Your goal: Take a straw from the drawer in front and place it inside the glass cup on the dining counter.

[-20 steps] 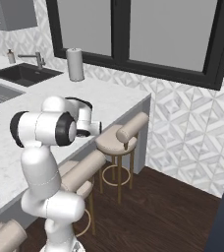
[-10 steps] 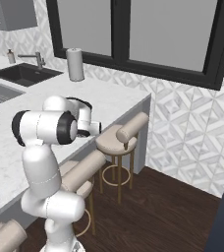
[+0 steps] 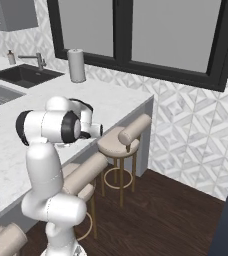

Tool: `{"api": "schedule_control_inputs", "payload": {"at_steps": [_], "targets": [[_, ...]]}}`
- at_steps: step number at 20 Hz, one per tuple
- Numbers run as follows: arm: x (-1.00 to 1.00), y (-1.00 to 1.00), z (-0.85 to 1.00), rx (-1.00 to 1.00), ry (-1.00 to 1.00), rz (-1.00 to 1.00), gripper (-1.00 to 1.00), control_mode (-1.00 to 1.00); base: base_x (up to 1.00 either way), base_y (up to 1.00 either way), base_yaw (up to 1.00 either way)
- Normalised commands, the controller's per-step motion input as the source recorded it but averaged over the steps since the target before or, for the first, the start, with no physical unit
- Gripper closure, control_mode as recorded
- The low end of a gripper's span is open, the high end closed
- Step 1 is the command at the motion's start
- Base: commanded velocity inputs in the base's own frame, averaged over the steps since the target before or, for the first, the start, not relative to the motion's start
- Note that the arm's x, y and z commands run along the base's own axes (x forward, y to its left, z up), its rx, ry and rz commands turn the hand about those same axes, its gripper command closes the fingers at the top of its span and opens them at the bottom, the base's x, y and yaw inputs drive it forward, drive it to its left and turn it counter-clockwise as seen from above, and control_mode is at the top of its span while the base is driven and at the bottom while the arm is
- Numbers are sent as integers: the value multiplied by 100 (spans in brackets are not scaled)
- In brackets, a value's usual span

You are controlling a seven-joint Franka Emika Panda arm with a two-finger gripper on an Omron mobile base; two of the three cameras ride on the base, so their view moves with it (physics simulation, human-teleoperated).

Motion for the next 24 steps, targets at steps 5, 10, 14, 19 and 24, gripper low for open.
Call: {"api": "schedule_control_inputs", "payload": {"at_steps": [5,10,14,19,24], "targets": [[20,-3,-24,0,-5,0,-100,-100,0,0,0],[0,-23,8,6,-15,2,-100,-100,0,0,0],[0,-10,83,9,-24,2,-100,-100,0,0,0],[-3,-23,100,-13,-34,0,-100,-100,0,0,0],[-25,-15,48,-60,-73,-1,-100,-100,0,0,0]]}}
